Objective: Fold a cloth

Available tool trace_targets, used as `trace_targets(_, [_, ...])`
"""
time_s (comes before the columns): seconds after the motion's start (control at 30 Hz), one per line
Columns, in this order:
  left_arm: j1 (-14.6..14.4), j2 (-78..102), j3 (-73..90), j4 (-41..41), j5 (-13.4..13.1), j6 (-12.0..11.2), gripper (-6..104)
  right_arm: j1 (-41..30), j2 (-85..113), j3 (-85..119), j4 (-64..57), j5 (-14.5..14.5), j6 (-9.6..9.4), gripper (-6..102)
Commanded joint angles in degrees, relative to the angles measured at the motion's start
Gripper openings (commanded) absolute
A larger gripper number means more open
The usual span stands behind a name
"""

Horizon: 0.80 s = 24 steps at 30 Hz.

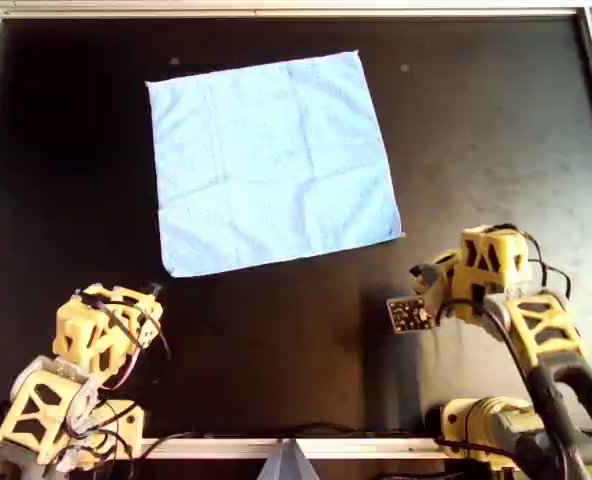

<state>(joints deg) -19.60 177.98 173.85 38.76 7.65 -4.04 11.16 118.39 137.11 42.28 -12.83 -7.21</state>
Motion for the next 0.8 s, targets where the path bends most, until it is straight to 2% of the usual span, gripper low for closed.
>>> trace_targets(0.0, [-1.14, -0.09, -2.02, -3.43, 0.0, -0.09, 72, 0.26, -2.99, -6.06, -5.36, -0.35, -0.35, 56])
trace_targets(0.17, [-1.14, -9.93, -4.83, -10.99, -0.09, -0.09, 72, 0.26, -8.44, -6.42, -11.95, -0.35, -0.35, 56])
trace_targets(0.27, [-1.14, -27.16, -12.92, -15.21, -0.09, -0.09, 72, 0.26, -10.81, -6.5, -13.01, -0.35, -0.35, 56])
trace_targets(0.4, [-1.49, -53.35, -26.46, -15.73, 0.0, -0.09, 73, 0.26, -11.34, -6.68, -13.18, -0.35, -0.44, 56])
trace_targets(0.5, [-2.02, -65.65, -32.78, -16.35, 0.0, -0.09, 73, 0.26, -11.43, -6.68, -14.24, 0.0, -0.44, 56])
trace_targets(0.77, [-1.14, -70.84, -34.89, -16.52, -0.09, -0.09, 73, 0.26, -19.95, -9.93, -16.26, 0.62, -0.44, 56])
